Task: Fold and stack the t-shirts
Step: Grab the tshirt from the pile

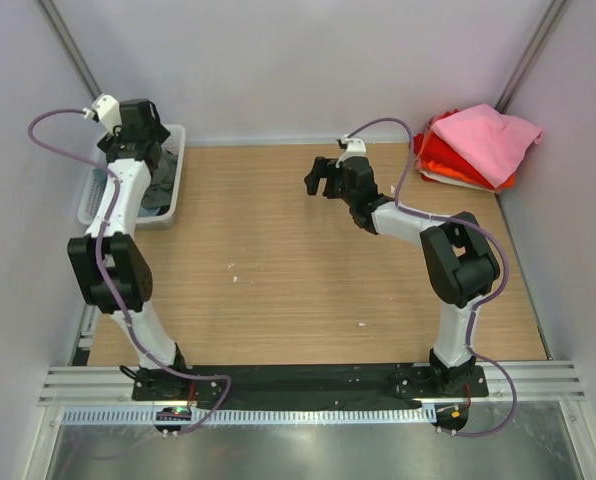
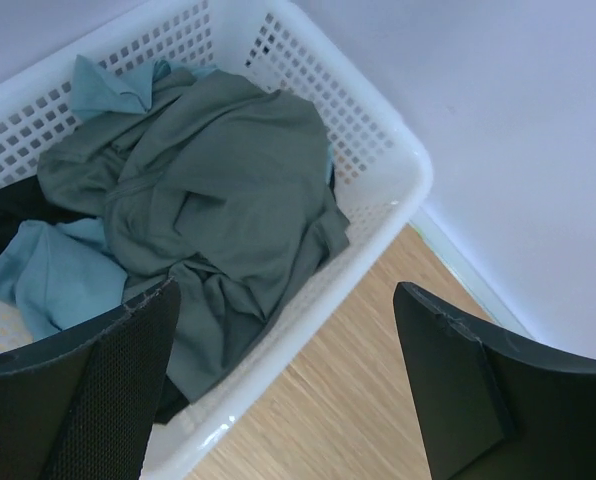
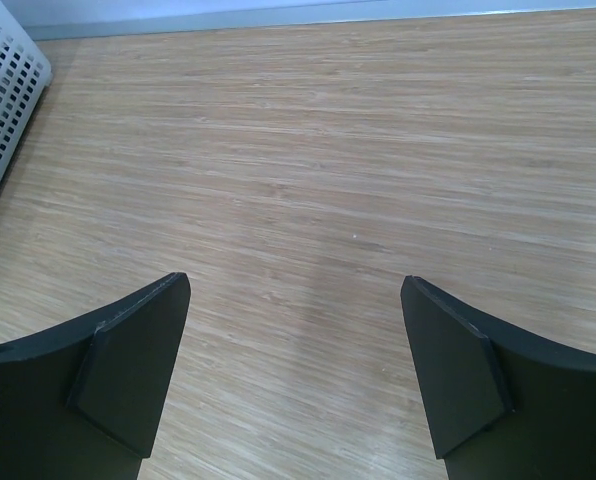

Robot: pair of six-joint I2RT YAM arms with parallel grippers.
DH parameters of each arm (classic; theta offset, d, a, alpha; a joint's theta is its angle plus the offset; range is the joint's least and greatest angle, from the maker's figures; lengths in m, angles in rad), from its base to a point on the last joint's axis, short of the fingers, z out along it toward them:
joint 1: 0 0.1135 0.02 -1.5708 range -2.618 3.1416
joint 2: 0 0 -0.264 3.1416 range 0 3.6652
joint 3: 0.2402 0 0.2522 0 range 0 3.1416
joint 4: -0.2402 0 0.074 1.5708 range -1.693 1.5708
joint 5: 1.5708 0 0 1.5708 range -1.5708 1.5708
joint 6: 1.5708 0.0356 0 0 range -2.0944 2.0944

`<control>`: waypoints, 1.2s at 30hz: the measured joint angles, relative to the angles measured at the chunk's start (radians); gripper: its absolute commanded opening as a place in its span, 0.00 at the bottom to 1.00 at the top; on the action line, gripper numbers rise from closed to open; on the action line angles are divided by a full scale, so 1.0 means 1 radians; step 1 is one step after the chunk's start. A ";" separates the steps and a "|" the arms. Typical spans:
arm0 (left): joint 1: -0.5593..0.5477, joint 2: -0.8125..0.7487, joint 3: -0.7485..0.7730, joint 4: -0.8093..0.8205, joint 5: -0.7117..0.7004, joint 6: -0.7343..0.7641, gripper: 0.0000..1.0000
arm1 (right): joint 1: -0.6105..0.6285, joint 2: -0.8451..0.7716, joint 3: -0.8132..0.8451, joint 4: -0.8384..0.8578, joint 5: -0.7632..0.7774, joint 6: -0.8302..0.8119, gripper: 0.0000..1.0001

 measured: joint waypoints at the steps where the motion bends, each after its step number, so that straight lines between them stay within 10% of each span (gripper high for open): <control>1: 0.015 0.046 0.046 -0.016 0.010 0.001 0.87 | 0.000 0.000 0.000 -0.004 0.004 0.000 0.93; 11: 0.069 0.446 0.404 -0.191 0.074 0.026 0.83 | -0.002 0.000 0.025 -0.039 0.025 0.004 0.93; 22: 0.074 0.562 0.448 -0.275 0.070 0.004 0.77 | -0.029 0.010 0.062 -0.074 0.024 0.041 0.93; 30: 0.087 0.601 0.480 -0.261 0.090 0.014 0.00 | -0.061 0.029 0.066 -0.080 0.002 0.079 0.93; 36: 0.088 0.635 0.535 -0.269 0.111 0.038 0.00 | -0.076 0.042 0.082 -0.088 -0.015 0.104 0.93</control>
